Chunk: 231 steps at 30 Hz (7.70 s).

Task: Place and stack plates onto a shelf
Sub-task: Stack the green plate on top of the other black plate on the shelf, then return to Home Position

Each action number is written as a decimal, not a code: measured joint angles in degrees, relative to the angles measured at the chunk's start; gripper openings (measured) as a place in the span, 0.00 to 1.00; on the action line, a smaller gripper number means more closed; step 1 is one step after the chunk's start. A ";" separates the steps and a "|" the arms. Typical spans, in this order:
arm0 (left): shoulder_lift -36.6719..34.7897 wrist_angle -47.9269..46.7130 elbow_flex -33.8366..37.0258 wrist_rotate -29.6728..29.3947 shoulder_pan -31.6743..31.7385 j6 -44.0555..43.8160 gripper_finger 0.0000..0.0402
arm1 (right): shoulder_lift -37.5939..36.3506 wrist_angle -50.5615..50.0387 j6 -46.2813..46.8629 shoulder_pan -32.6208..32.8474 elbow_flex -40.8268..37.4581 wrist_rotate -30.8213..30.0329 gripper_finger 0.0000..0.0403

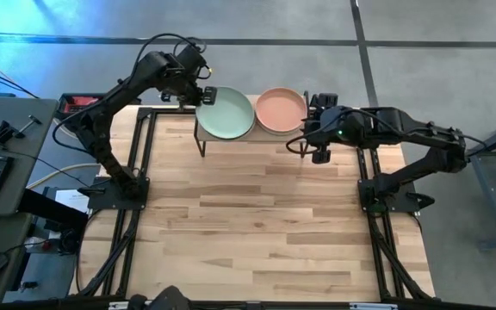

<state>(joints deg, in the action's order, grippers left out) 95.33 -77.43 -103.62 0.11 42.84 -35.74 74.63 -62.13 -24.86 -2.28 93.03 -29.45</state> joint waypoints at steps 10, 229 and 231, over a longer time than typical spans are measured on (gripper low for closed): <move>0.07 7.25 6.53 1.89 0.78 -0.03 0.00 | 0.02 0.02 0.00 0.00 0.00 0.07 0.25; -56.55 64.50 62.65 -2.23 -41.20 13.98 0.22 | -26.42 43.33 40.74 -15.40 -46.24 37.82 0.25; -57.78 65.72 64.52 -1.82 -41.73 15.09 0.22 | -26.38 43.40 41.47 -14.37 -46.29 37.70 0.25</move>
<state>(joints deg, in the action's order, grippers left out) 37.55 -11.71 -39.11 -1.71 1.10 -20.65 48.25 -18.73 16.61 -16.66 46.74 8.25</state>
